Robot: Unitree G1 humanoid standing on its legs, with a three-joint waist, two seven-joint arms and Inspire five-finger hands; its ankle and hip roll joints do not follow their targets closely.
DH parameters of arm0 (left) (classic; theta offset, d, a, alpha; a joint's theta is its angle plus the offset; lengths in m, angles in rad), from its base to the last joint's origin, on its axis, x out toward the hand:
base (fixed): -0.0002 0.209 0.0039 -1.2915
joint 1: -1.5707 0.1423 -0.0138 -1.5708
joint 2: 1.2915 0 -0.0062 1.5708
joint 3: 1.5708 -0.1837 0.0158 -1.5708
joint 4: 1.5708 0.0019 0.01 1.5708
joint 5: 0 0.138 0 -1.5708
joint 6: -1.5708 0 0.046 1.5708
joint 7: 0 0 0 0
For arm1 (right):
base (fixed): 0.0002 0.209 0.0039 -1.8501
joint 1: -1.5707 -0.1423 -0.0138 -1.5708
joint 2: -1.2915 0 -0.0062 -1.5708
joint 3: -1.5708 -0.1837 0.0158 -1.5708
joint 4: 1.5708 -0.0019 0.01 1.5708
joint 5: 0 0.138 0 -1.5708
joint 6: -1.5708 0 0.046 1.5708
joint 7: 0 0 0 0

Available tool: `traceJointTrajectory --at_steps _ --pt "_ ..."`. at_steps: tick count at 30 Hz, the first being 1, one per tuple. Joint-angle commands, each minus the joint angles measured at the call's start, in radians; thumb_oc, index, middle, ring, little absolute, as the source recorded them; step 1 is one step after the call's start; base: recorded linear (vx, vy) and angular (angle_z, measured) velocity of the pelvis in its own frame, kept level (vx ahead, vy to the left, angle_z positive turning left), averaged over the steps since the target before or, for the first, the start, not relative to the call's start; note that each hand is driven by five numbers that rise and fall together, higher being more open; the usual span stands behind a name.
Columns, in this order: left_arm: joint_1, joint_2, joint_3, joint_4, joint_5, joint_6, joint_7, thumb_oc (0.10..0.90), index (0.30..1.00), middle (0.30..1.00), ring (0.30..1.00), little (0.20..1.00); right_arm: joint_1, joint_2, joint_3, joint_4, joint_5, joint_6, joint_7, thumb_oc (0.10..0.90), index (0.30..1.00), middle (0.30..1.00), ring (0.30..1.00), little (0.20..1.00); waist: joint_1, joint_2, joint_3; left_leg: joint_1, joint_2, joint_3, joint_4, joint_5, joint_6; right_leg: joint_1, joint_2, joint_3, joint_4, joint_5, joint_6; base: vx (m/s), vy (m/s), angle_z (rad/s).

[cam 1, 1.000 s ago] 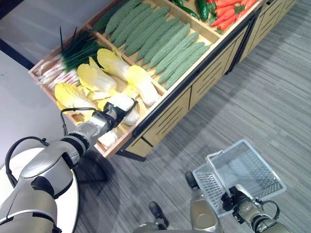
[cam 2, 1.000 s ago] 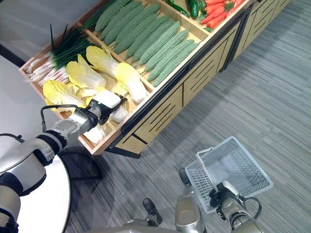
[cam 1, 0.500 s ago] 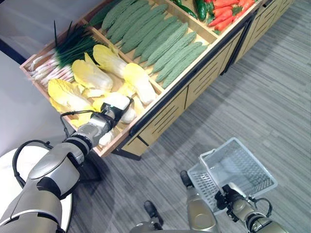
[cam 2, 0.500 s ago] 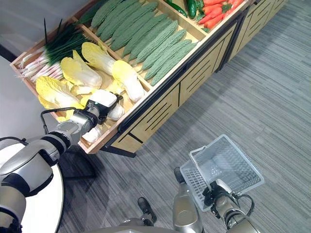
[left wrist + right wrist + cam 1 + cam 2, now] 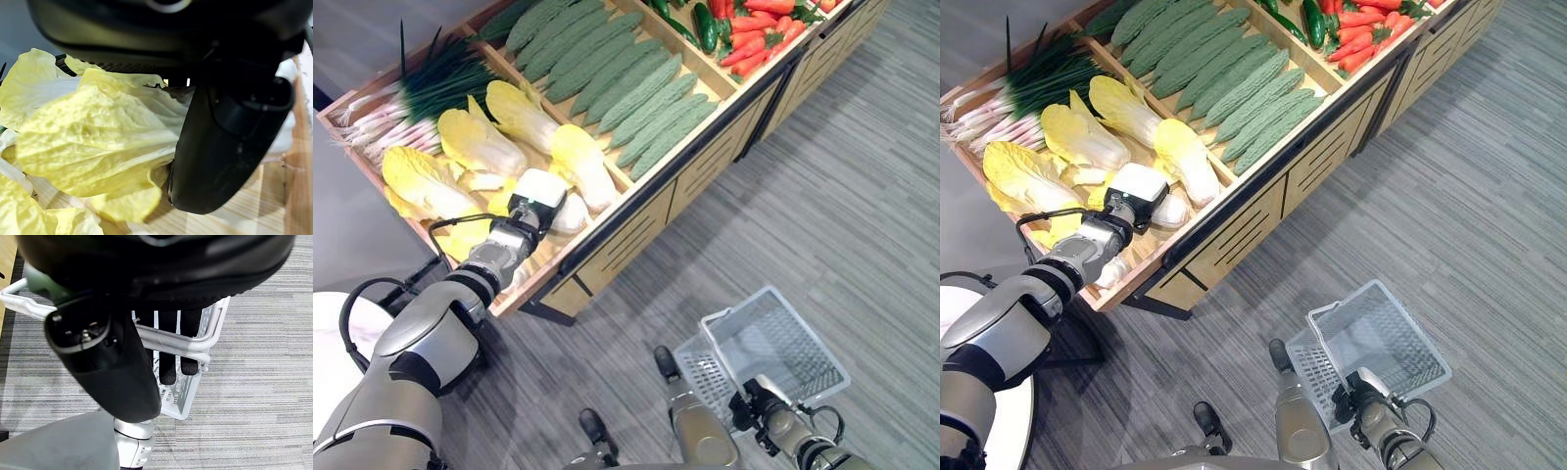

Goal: Get the vegetables into the basket

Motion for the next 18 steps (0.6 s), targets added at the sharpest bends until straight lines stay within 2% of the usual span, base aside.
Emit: traceJointTrajectory --at_steps 1,5,7,8,9,10,11,13,15,16,18 --pt "0.033 0.014 0.093 0.067 -0.017 0.036 0.004 0.400 0.300 0.300 0.300 0.300 0.028 0.012 0.050 -0.002 0.015 -0.014 0.007 0.400 0.300 0.300 0.300 0.300 0.019 -0.046 0.007 0.067 0.040 -0.070 0.002 0.017 -0.094 0.038 -0.073 -0.031 -0.049 0.040 0.109 0.04 0.022 0.01" --pt "0.065 0.014 0.135 0.044 -0.046 0.046 0.020 0.400 0.300 0.300 0.300 0.300 0.029 0.009 0.045 -0.004 0.012 -0.011 0.007 0.400 0.300 0.300 0.300 0.300 0.025 -0.047 0.007 0.090 0.036 -0.077 0.002 0.010 -0.090 0.065 -0.079 -0.038 -0.049 0.036 0.109 0.03 0.001 0.03" --pt "0.165 0.019 0.249 -0.083 -0.127 0.053 0.063 0.400 0.300 0.300 0.300 0.300 0.040 0.011 0.011 -0.010 0.008 -0.001 0.010 0.400 0.300 0.300 0.300 0.300 0.051 -0.057 -0.005 0.135 0.023 -0.100 0.002 -0.006 -0.079 0.130 -0.093 -0.059 -0.049 0.024 0.110 0.07 -0.002 0.19" --pt "0.169 0.021 0.252 -0.087 -0.127 0.055 0.061 0.400 0.300 0.300 0.300 0.300 0.041 0.010 0.013 -0.011 0.007 -0.001 0.010 0.400 0.300 0.300 0.300 0.300 0.049 -0.057 -0.004 0.137 0.023 -0.100 0.002 -0.007 -0.079 0.133 -0.094 -0.060 -0.049 0.024 0.110 0.05 0.012 0.38" --pt "0.239 0.030 0.321 -0.194 -0.173 0.045 0.088 0.400 0.300 0.300 0.300 0.300 0.051 0.018 -0.007 -0.008 0.001 0.007 0.013 0.400 0.300 0.300 0.300 0.300 0.065 -0.063 -0.011 0.161 0.020 -0.113 0.002 -0.015 -0.075 0.169 -0.100 -0.076 -0.051 0.014 0.110 0.03 -0.016 0.39" --pt "0.259 0.044 0.342 -0.274 -0.179 0.039 0.105 0.400 0.300 0.300 0.300 0.300 0.057 0.022 -0.018 -0.010 0.001 0.007 0.014 0.400 0.300 0.300 0.300 0.300 0.075 -0.068 -0.015 0.167 0.019 -0.120 0.002 -0.018 -0.073 0.179 -0.101 -0.083 -0.050 0.011 0.111 0.03 -0.016 0.31" --pt "0.266 0.048 0.346 -0.283 -0.178 0.043 0.102 0.400 0.300 0.300 0.300 0.300 0.058 0.022 -0.017 -0.010 0.000 0.007 0.014 0.400 0.300 0.300 0.300 0.300 0.073 -0.068 -0.014 0.169 0.019 -0.121 0.002 -0.018 -0.073 0.181 -0.101 -0.084 -0.050 0.010 0.111 0.01 -0.019 0.24" --pt "0.349 0.091 0.399 -0.462 -0.163 0.020 0.097 0.400 0.300 0.300 0.300 0.300 0.062 0.028 -0.040 -0.012 -0.008 0.015 0.023 0.400 0.300 0.300 0.300 0.300 0.095 -0.078 -0.025 0.183 0.018 -0.134 0.002 -0.025 -0.069 0.209 -0.103 -0.103 -0.050 -0.001 0.112 0.01 0.016 0.26" --pt "0.489 0.116 0.511 -0.652 -0.174 0.002 0.096 0.400 0.300 0.300 0.300 0.300 0.077 0.034 -0.080 -0.004 -0.019 0.027 0.028 0.400 0.300 0.300 0.300 0.300 0.118 -0.094 -0.046 0.207 0.016 -0.153 0.002 -0.038 -0.062 0.251 -0.107 -0.125 -0.051 -0.016 0.113 0.03 0.009 0.27" --pt "0.503 0.120 0.521 -0.667 -0.173 0.006 0.090 0.400 0.300 0.300 0.300 0.300 0.079 0.033 -0.077 -0.004 -0.019 0.027 0.028 0.400 0.300 0.300 0.300 0.300 0.115 -0.094 -0.046 0.209 0.016 -0.153 0.002 -0.038 -0.062 0.254 -0.107 -0.125 -0.051 -0.017 0.114 0.01 0.023 0.23" --pt "0.606 0.127 0.602 -0.789 -0.189 -0.007 0.087 0.400 0.300 0.300 0.300 0.300 0.096 0.039 -0.106 -0.004 -0.016 0.032 0.032 0.400 0.300 0.300 0.300 0.300 0.130 -0.102 -0.059 0.223 0.013 -0.165 0.002 -0.046 -0.056 0.278 -0.110 -0.135 -0.051 -0.026 0.112 0.01 0.011 0.18"
